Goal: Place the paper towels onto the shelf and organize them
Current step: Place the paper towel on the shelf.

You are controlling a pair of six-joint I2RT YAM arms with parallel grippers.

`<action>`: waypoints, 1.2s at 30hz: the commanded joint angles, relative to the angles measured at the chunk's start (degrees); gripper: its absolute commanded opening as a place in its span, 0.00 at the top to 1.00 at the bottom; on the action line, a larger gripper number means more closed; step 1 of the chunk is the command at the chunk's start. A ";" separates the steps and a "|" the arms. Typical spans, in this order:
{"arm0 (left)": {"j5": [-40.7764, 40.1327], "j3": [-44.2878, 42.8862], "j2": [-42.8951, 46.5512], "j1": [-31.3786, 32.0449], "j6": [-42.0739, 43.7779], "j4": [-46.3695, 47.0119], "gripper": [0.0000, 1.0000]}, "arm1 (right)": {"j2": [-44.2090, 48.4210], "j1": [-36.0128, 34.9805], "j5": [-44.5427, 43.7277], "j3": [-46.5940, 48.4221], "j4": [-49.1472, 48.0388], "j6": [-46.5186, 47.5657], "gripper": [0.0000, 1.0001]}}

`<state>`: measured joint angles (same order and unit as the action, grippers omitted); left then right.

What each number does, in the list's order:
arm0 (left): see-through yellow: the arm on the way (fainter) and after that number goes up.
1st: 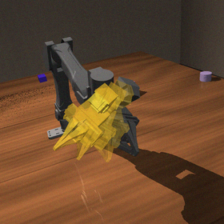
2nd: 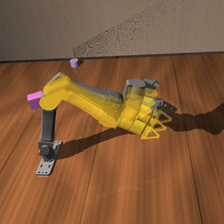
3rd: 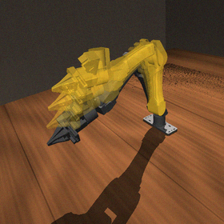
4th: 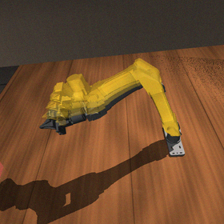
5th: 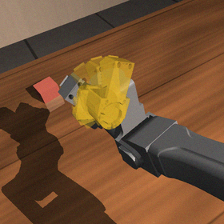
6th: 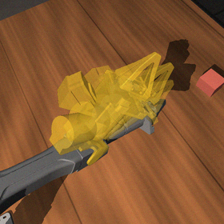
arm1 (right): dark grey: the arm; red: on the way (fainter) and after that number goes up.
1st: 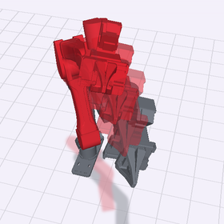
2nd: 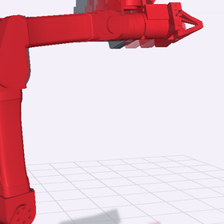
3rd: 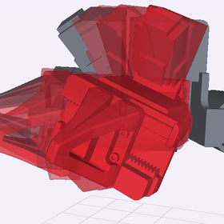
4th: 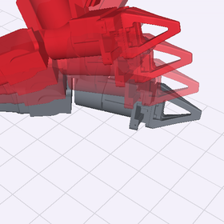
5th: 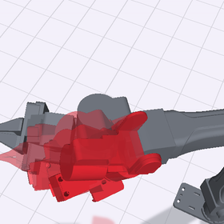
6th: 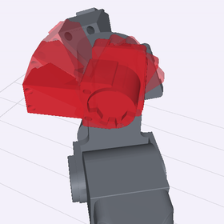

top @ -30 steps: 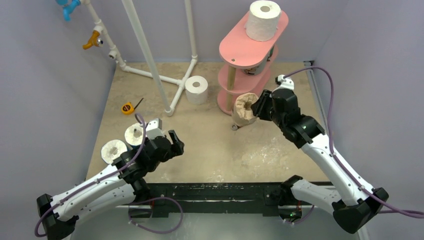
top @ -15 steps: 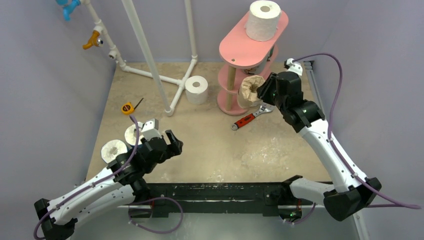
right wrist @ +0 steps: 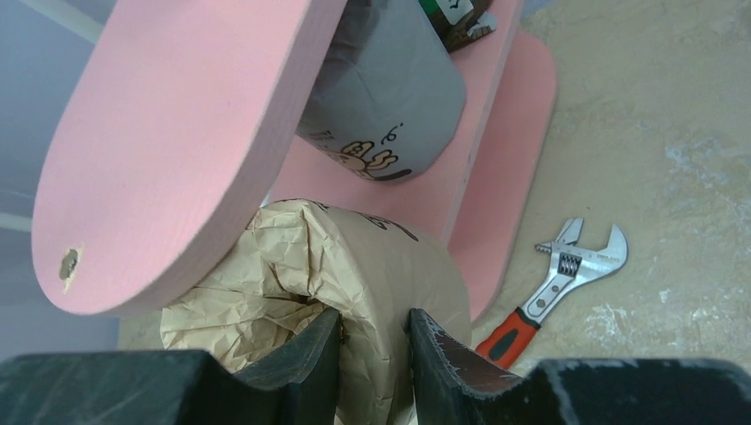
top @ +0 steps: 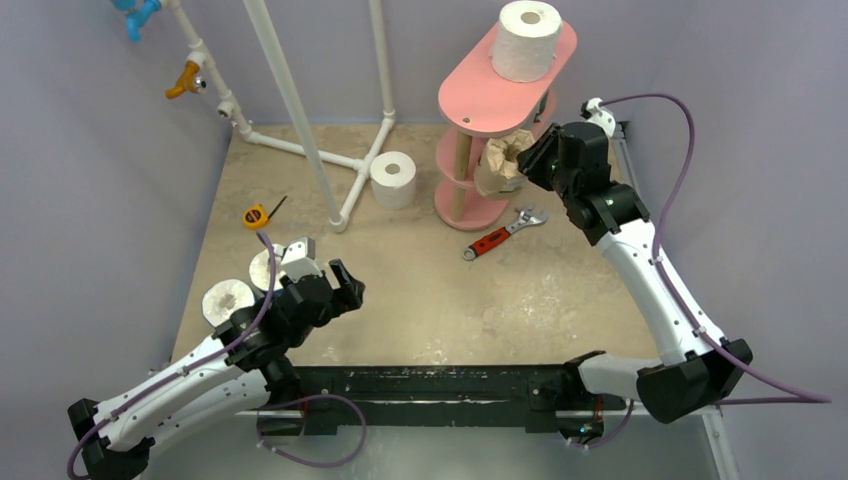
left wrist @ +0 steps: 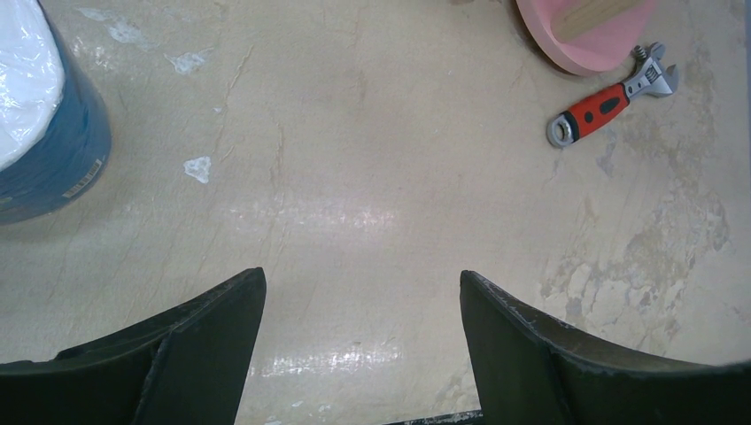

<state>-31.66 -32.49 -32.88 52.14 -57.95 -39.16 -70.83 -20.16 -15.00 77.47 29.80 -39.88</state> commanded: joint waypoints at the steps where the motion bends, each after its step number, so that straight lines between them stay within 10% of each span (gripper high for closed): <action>1: -1.21 -0.93 0.27 -0.11 -0.08 -0.44 0.20 | -1.07 0.67 0.59 4.46 -5.46 -2.38 0.70; 36: -1.83 -0.30 -0.11 -0.11 -0.28 -0.76 0.21 | -6.78 1.93 1.27 -0.20 -18.05 -8.96 0.71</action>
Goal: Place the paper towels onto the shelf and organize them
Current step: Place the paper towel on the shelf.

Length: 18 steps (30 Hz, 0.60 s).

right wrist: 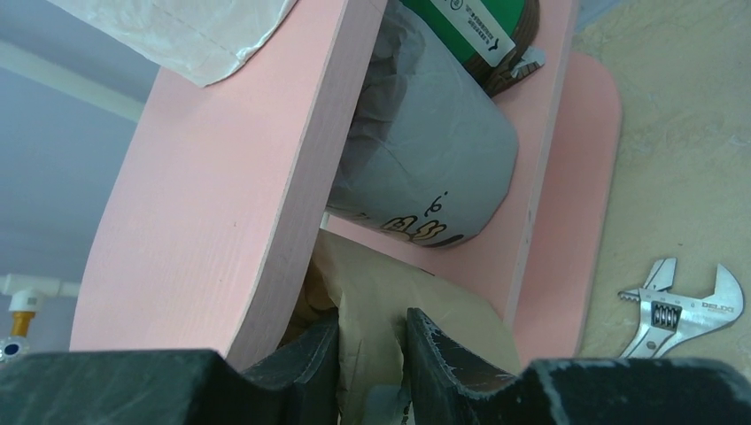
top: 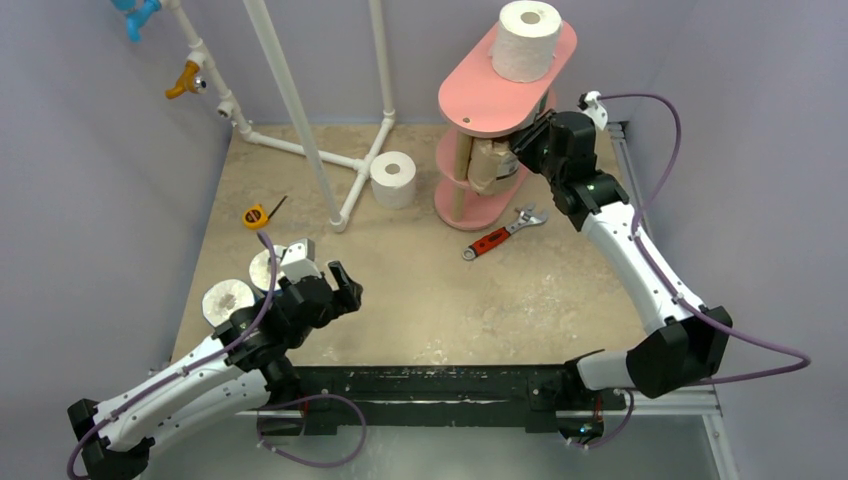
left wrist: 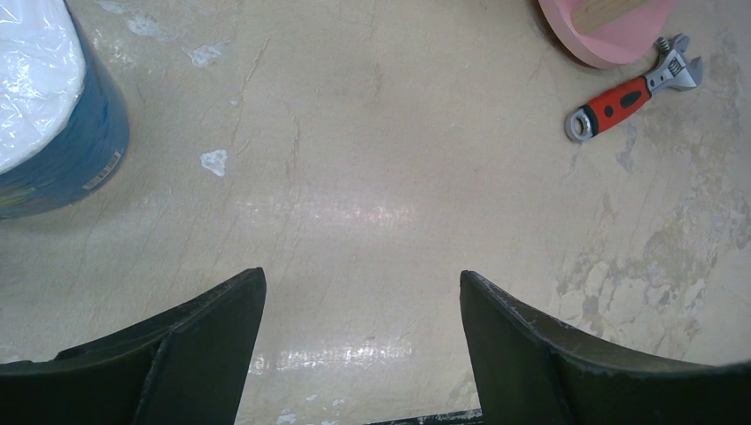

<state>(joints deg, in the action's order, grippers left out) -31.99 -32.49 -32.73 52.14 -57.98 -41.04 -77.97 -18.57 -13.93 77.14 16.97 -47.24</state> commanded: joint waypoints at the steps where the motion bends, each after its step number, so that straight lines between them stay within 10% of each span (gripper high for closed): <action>1: -1.50 -0.36 -0.31 -0.11 -0.21 1.13 0.21 | 0.36 0.31 0.19 0.18 -5.42 -1.81 0.72; 18: -0.96 -1.08 -0.99 -0.11 0.36 1.59 0.20 | 5.41 0.46 1.68 0.31 -2.75 -0.41 0.79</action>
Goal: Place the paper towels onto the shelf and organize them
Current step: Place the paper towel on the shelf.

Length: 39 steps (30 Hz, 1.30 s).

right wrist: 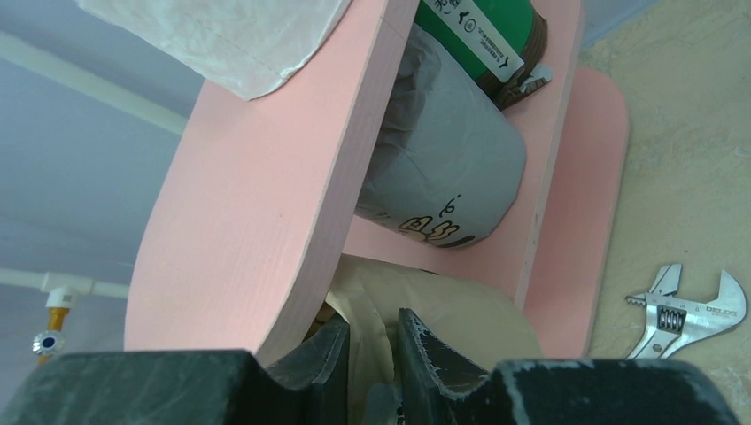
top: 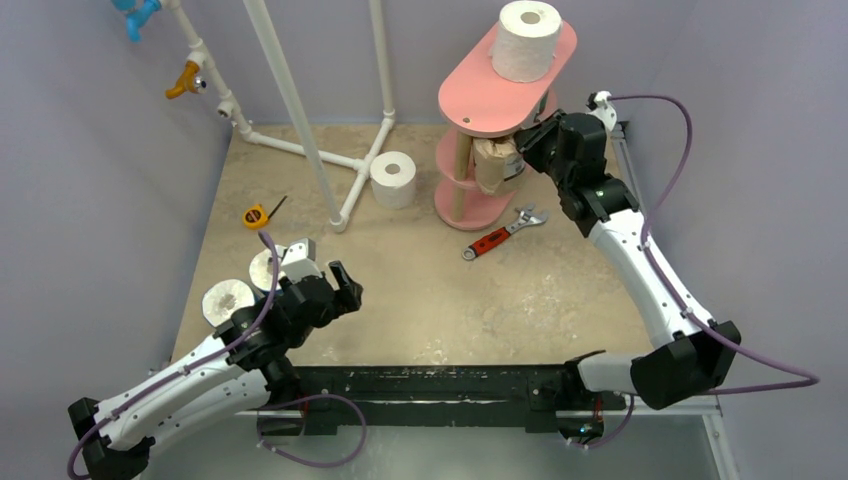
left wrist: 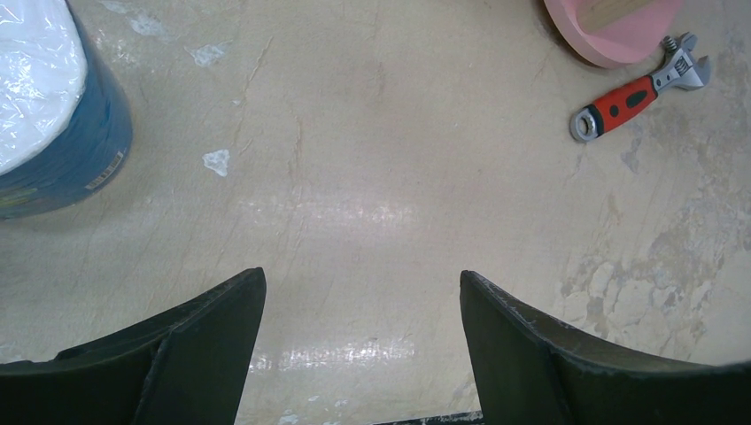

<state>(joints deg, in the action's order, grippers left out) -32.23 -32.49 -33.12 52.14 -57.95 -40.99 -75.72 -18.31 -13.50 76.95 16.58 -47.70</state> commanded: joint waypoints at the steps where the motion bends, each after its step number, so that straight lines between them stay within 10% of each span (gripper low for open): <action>1: -0.56 -1.22 -0.81 -0.11 0.38 1.55 0.20 | 2.90 0.13 1.35 0.56 -2.14 0.06 0.79; 11: -0.22 -1.08 -0.18 -0.11 0.00 0.76 0.20 | 3.30 0.21 3.89 -2.55 -3.06 -0.30 1.00; 39: 0.31 -1.20 0.56 -0.11 -0.31 -0.18 0.21 | 12.40 2.75 5.29 -9.24 -10.57 -5.47 1.00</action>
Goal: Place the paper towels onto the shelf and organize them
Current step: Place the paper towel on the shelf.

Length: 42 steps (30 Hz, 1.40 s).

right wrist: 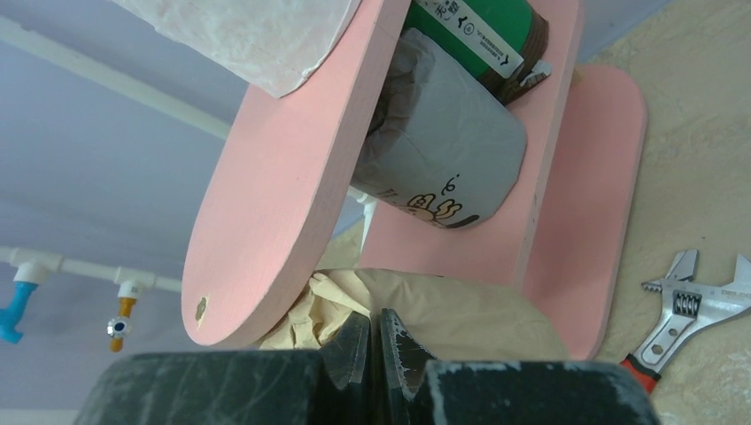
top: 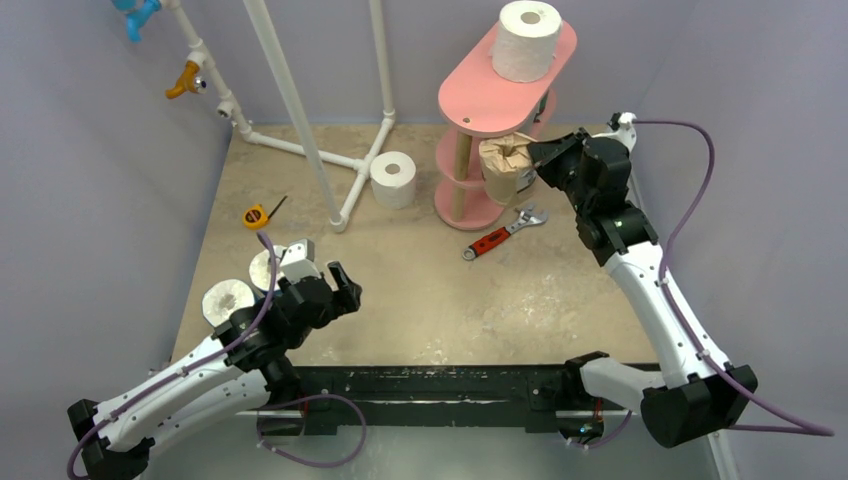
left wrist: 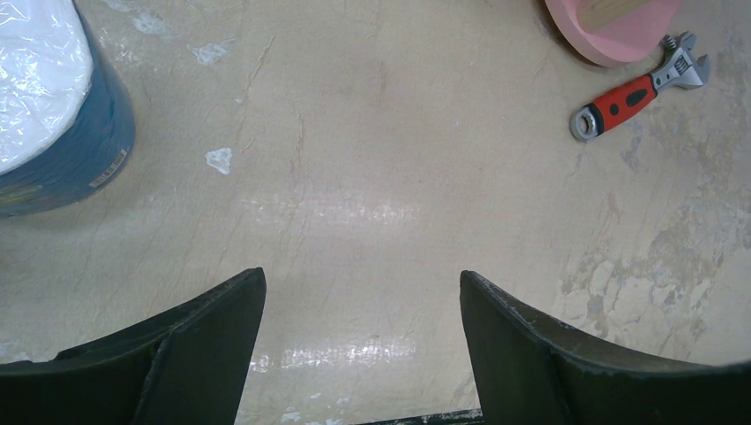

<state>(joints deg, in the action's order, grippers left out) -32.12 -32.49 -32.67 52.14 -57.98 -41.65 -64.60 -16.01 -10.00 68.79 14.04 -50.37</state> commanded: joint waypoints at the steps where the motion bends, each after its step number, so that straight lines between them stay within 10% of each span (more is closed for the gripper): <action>1: 0.28 -1.19 0.18 -0.11 -0.42 0.41 0.21 | 1.03 0.53 2.04 -1.36 -8.45 -3.09 1.00; 42: 0.15 -0.56 1.43 -0.10 -0.83 -0.59 0.21 | -5.37 2.36 5.34 -10.06 -30.56 -14.96 1.00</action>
<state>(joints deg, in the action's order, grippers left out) -31.66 -32.49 -31.51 52.14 -58.02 -42.48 -70.65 -13.82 -4.95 58.57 -8.88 -62.22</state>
